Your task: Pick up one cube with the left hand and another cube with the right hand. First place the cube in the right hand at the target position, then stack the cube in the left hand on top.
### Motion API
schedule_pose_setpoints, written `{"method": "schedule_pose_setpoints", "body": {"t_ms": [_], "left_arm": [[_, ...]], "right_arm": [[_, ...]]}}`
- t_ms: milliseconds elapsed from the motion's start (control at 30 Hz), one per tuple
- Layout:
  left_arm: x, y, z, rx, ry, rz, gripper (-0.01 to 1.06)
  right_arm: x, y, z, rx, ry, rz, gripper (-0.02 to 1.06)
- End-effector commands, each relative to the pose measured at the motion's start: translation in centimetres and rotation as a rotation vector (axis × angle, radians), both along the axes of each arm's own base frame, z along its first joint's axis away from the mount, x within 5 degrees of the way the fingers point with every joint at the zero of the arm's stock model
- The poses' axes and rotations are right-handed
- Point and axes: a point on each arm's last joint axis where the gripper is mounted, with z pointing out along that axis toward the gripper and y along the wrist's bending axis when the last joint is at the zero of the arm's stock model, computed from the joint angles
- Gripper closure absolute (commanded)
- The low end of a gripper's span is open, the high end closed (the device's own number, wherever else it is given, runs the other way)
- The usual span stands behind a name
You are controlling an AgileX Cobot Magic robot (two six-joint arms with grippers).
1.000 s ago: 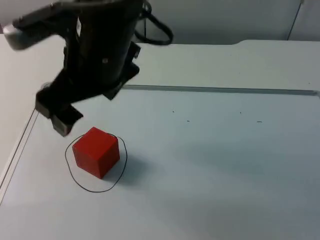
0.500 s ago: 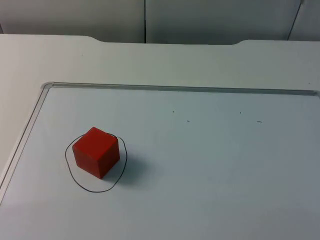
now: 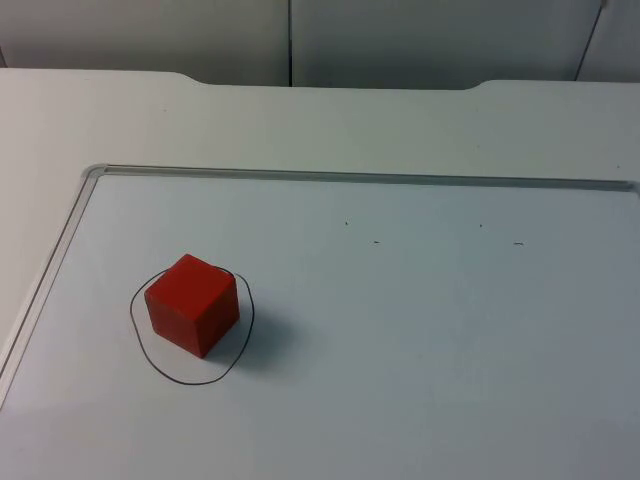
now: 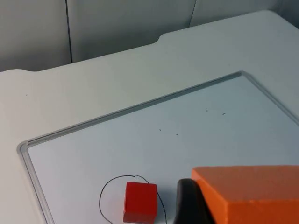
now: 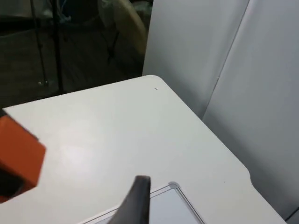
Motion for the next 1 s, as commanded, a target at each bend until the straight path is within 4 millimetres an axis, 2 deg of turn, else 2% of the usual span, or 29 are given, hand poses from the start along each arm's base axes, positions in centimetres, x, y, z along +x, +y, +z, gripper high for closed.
{"method": "schedule_pose_setpoints", "body": {"t_ms": [0, 67, 100, 233, 300, 433, 467, 600, 633, 767, 800, 933, 967], "left_arm": [[0.7, -0.7, -0.2, 0.017, -0.01, -0.014, 1.05], [1.8, -1.5, -0.7, 0.039, 0.003, -0.021, 1.05], [1.8, -1.5, -0.7, 0.039, 0.003, -0.021, 1.05], [4.4, -3.6, -2.1, 0.099, 0.021, -0.04, 1.05], [5.2, -4.2, -2.6, 0.119, 0.027, -0.044, 1.05], [8.6, -6.7, -5.2, 0.248, 0.092, -0.07, 1.05], [8.6, -6.7, -5.2, 0.248, 0.092, -0.07, 1.05], [11.6, -9.1, -7.9, 0.345, 0.146, -0.111, 1.05], [11.6, -9.1, -7.9, 0.345, 0.146, -0.111, 1.05], [14.7, -11.0, -10.6, 0.41, 0.225, -0.137, 1.05], [14.7, -11.0, -10.6, 0.41, 0.225, -0.137, 1.05], [17.1, -10.2, -12.7, 0.366, 0.322, -0.141, 1.05], [17.1, -10.2, -12.7, 0.366, 0.322, -0.141, 1.05]], "right_arm": [[-1.0, -0.7, -0.1, 0.018, -0.022, 0.022, 0.17], [-2.2, -1.7, -1.1, 0.028, -0.03, 0.038, 0.17], [-2.2, -1.7, -1.1, 0.028, -0.03, 0.038, 0.17], [-4.7, -5.1, -2.9, 0.071, -0.036, 0.033, 0.17], [-5.0, -5.5, -2.9, 0.082, -0.038, 0.031, 0.17], [-7.6, -9.2, -3.7, 0.143, -0.053, 0.023, 0.17], [-7.6, -9.2, -3.7, 0.143, -0.053, 0.023, 0.17], [-9.4, -11.8, -4.2, 0.19, -0.055, 0.016, 0.17], [-9.4, -11.8, -4.2, 0.19, -0.055, 0.016, 0.17], [-10.6, -13.4, -5.0, 0.209, -0.049, 0.015, 0.17], [-10.6, -13.4, -5.0, 0.209, -0.049, 0.015, 0.17], [-10.9, -13.9, -5.3, 0.19, -0.032, 0.01, 0.17], [-10.9, -13.9, -5.3, 0.19, -0.032, 0.01, 0.17]]}}
